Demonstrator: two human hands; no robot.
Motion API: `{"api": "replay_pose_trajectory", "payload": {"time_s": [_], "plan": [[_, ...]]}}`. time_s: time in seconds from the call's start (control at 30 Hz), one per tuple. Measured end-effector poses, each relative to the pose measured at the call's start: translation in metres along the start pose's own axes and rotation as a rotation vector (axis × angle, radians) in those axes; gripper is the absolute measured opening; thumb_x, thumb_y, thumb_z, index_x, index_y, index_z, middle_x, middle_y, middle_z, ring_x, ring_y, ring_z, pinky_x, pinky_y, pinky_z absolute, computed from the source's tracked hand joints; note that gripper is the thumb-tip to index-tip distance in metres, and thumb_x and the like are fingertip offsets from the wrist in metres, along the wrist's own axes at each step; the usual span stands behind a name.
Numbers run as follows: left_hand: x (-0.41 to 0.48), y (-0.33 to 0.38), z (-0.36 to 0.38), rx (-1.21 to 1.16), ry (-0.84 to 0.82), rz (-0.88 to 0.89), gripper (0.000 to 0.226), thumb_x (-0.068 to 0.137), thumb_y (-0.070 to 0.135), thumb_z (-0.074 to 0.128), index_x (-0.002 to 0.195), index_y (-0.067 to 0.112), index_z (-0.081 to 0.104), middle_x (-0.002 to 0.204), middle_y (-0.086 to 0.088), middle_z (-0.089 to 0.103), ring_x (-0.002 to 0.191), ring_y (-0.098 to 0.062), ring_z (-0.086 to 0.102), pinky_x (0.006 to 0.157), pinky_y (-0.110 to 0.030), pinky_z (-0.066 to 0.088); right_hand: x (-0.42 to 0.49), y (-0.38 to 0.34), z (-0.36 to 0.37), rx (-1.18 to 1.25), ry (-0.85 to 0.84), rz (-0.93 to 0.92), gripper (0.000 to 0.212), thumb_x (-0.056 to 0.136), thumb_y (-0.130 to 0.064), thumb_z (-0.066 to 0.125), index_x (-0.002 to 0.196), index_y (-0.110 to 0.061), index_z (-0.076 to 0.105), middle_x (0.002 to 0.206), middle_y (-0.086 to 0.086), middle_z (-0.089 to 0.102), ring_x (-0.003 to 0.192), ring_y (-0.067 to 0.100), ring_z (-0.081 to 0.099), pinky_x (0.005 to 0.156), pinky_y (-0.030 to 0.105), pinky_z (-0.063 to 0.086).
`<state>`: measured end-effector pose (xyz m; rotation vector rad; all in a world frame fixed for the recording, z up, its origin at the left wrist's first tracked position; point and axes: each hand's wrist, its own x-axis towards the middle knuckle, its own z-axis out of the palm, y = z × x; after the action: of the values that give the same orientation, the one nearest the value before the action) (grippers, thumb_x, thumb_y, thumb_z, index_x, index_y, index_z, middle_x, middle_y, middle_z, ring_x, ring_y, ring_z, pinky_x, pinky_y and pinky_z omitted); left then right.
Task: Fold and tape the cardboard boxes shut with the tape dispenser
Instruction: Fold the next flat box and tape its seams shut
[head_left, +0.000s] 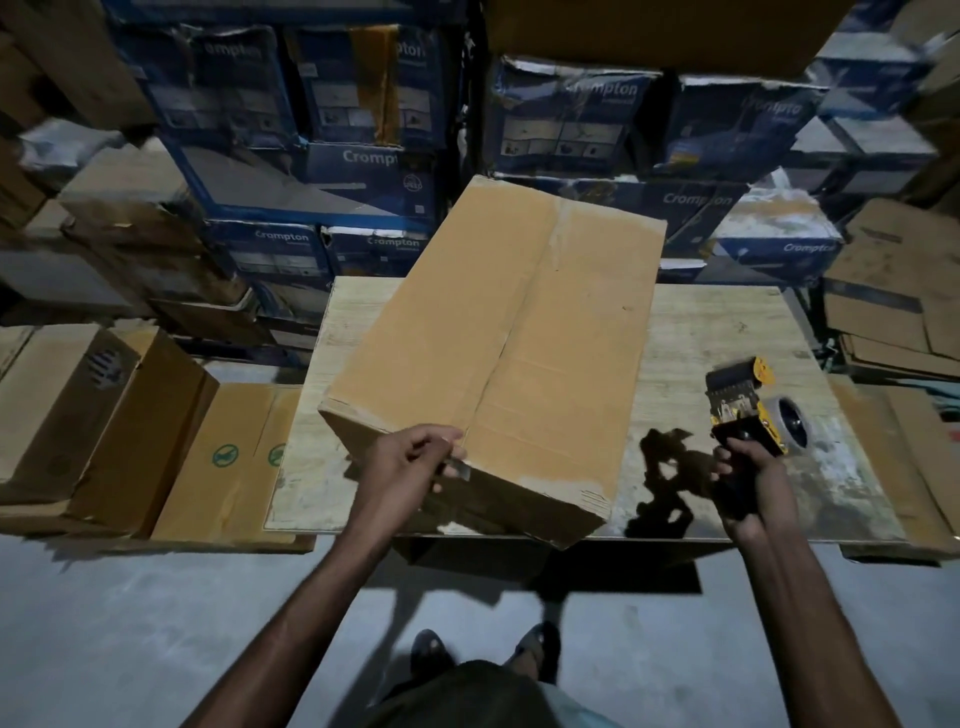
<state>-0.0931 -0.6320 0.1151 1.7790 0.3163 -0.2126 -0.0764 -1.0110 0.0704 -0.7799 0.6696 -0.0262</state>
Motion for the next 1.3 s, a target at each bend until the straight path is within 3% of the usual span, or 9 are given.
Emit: {"api": "replay_pose_trajectory", "payload": {"time_s": [0.1, 0.3, 0.5, 0.67, 0.77, 0.87, 1.03, 1.17, 1.3], "plan": [[0.0, 0.021, 0.016, -0.07, -0.234, -0.205, 0.029, 0.11, 0.018, 0.048, 0.12, 0.009, 0.073, 0.098, -0.004, 0.081, 0.096, -0.022, 0.077, 0.082, -0.027, 0.061, -0.059, -0.001, 0.028, -0.253, -0.06, -0.215, 0.033, 0.097, 0.0, 0.052, 0.094, -0.031, 0.041, 0.067, 0.001, 0.05, 0.046, 0.014, 0.043, 0.042, 0.027, 0.035], [0.006, 0.046, 0.034, -0.406, -0.381, -0.378, 0.05, 0.109, 0.044, 0.044, 0.128, 0.002, 0.063, 0.117, -0.021, 0.075, 0.106, -0.031, 0.075, 0.092, -0.035, 0.061, -0.133, 0.033, 0.058, -0.827, -0.205, -0.558, 0.057, 0.092, 0.001, 0.071, 0.115, -0.043, 0.041, 0.078, 0.0, 0.07, 0.05, 0.032, 0.059, 0.048, 0.04, 0.051], [0.009, 0.061, 0.011, -0.485, -0.427, -0.443, 0.061, 0.105, 0.05, 0.047, 0.124, -0.005, 0.065, 0.104, -0.027, 0.075, 0.089, -0.03, 0.078, 0.088, -0.038, 0.062, -0.137, 0.067, 0.066, -1.237, -0.402, -0.727, 0.061, 0.092, -0.017, 0.071, 0.127, -0.051, 0.035, 0.069, -0.005, 0.063, 0.051, 0.02, 0.055, 0.047, 0.034, 0.045], [0.003, 0.057, -0.009, -0.558, -0.311, -0.463, 0.033, 0.107, 0.035, 0.049, 0.11, 0.006, 0.064, 0.093, -0.03, 0.074, 0.075, -0.032, 0.078, 0.079, -0.043, 0.062, -0.132, 0.081, 0.072, -1.295, -0.47, -0.682, 0.058, 0.094, -0.024, 0.069, 0.129, -0.052, 0.032, 0.064, 0.005, 0.058, 0.048, 0.023, 0.048, 0.048, 0.031, 0.035], [0.004, 0.05, -0.016, -0.626, -0.306, -0.506, 0.034, 0.109, 0.028, 0.048, 0.109, -0.002, 0.064, 0.089, -0.033, 0.073, 0.072, -0.035, 0.077, 0.07, -0.04, 0.064, -0.129, 0.086, 0.075, -1.287, -0.499, -0.642, 0.056, 0.095, -0.026, 0.07, 0.132, -0.047, 0.033, 0.059, 0.008, 0.053, 0.048, 0.025, 0.048, 0.049, 0.032, 0.035], [0.006, 0.038, -0.019, -0.714, -0.282, -0.553, 0.032, 0.107, 0.017, 0.051, 0.105, -0.011, 0.066, 0.086, -0.033, 0.073, 0.068, -0.036, 0.077, 0.06, -0.036, 0.065, -0.127, 0.093, 0.077, -1.225, -0.518, -0.588, 0.056, 0.095, -0.025, 0.071, 0.134, -0.042, 0.035, 0.06, 0.013, 0.054, 0.052, 0.036, 0.054, 0.052, 0.051, 0.049], [0.009, 0.014, -0.025, -0.806, -0.237, -0.579, 0.02, 0.099, -0.004, 0.056, 0.108, -0.017, 0.069, 0.09, -0.032, 0.074, 0.073, -0.034, 0.078, 0.053, -0.029, 0.062, -0.126, 0.096, 0.078, -1.091, -0.444, -0.473, 0.061, 0.094, -0.015, 0.074, 0.134, -0.041, 0.038, 0.078, 0.022, 0.067, 0.055, 0.047, 0.058, 0.05, 0.065, 0.049], [0.011, 0.013, -0.03, -0.821, -0.242, -0.566, 0.019, 0.087, -0.002, 0.067, 0.099, -0.015, 0.074, 0.098, -0.031, 0.074, 0.075, -0.03, 0.079, 0.058, -0.027, 0.063, -0.129, 0.093, 0.081, -1.051, -0.428, -0.447, 0.06, 0.092, -0.005, 0.073, 0.129, -0.038, 0.04, 0.102, -0.027, 0.07, 0.078, 0.013, 0.072, 0.067, 0.056, 0.059], [0.016, 0.014, -0.027, -0.77, -0.263, -0.577, 0.047, 0.083, 0.02, 0.078, 0.114, -0.015, 0.07, 0.105, -0.032, 0.073, 0.077, -0.03, 0.079, 0.057, -0.029, 0.063, -0.128, 0.09, 0.08, -1.039, -0.416, -0.431, 0.063, 0.092, -0.005, 0.073, 0.122, -0.05, 0.041, 0.106, -0.028, 0.069, 0.075, 0.03, 0.072, 0.06, 0.06, 0.059]]}}
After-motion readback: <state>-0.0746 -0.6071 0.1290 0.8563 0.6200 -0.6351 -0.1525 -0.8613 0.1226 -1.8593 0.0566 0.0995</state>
